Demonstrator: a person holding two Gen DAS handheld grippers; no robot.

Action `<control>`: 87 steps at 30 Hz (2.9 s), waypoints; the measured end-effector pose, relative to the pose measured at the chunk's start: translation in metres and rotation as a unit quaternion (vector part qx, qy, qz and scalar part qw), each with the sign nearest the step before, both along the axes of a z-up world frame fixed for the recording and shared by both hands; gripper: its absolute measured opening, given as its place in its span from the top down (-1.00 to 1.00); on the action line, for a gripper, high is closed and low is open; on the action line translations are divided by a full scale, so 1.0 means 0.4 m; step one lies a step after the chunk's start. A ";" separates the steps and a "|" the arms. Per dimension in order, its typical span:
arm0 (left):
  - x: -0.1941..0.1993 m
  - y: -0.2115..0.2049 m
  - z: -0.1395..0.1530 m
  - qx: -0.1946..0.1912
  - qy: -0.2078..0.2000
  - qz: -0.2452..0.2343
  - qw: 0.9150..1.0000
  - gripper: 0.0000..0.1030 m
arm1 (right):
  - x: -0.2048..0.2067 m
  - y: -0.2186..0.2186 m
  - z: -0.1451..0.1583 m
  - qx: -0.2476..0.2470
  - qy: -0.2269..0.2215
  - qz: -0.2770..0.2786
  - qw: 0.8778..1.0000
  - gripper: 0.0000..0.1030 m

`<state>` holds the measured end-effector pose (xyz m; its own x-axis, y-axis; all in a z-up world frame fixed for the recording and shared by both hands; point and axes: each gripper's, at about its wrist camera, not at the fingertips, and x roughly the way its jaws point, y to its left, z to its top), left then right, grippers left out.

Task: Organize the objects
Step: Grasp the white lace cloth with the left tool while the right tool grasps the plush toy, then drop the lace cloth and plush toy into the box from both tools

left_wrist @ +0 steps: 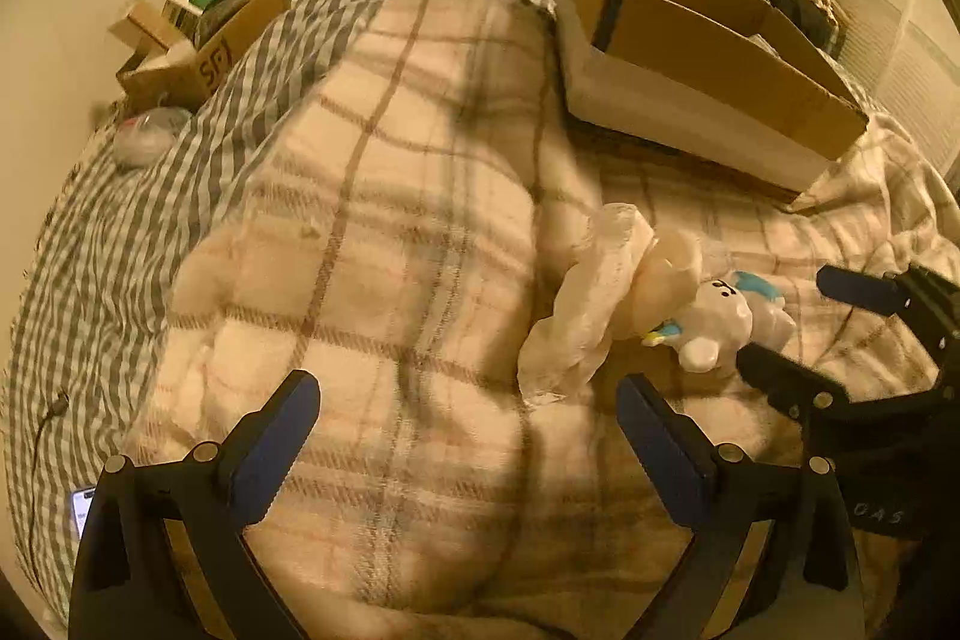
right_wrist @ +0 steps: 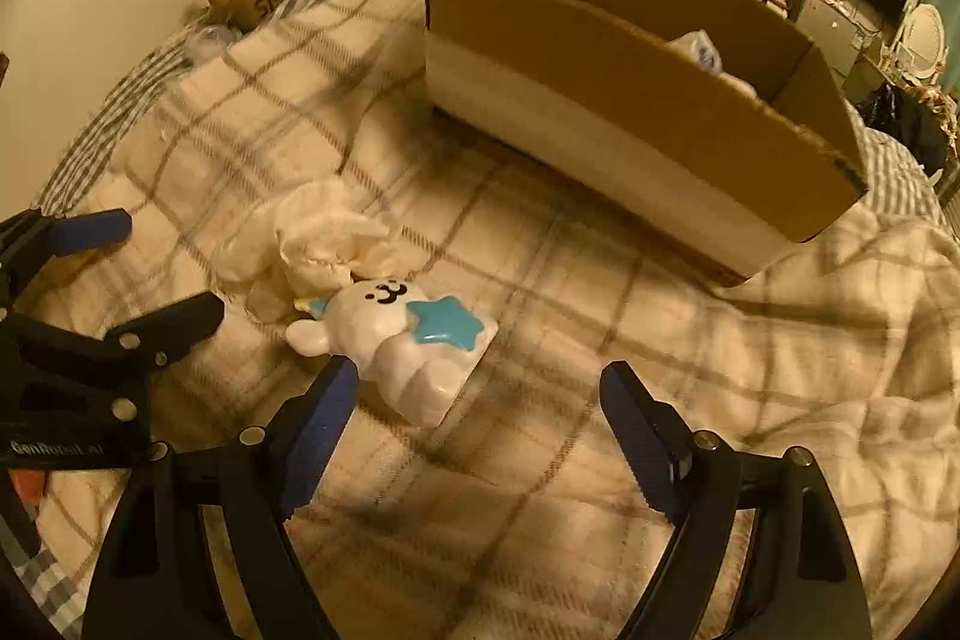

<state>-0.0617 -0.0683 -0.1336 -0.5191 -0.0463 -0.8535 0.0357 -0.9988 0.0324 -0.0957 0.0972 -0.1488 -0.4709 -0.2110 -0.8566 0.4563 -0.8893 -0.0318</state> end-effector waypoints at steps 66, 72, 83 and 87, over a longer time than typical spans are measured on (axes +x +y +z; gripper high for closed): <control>-0.464 0.350 0.314 -0.012 0.097 -0.154 0.983 0.79 | -0.311 0.310 0.492 -0.052 0.196 -0.111 0.973 -0.19; -0.528 0.355 0.154 -0.032 0.066 -0.155 0.985 0.79 | -0.404 0.308 0.293 -0.079 0.137 -0.110 0.981 -0.19; -0.499 0.340 0.129 -0.006 0.057 -0.140 0.988 -0.36 | -0.385 0.339 0.302 -0.149 0.165 -0.120 0.968 -0.61; -0.426 0.345 0.200 -0.014 0.076 -0.141 0.987 -0.40 | -0.334 0.348 0.376 -0.122 0.175 -0.147 0.966 -0.61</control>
<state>-0.2320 0.0697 -0.0538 -0.6363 0.0958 -0.7655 -0.2368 -0.9686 0.0756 -0.2293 0.2362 0.0017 -0.7934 -0.2000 -0.5748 0.1824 -0.9792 0.0890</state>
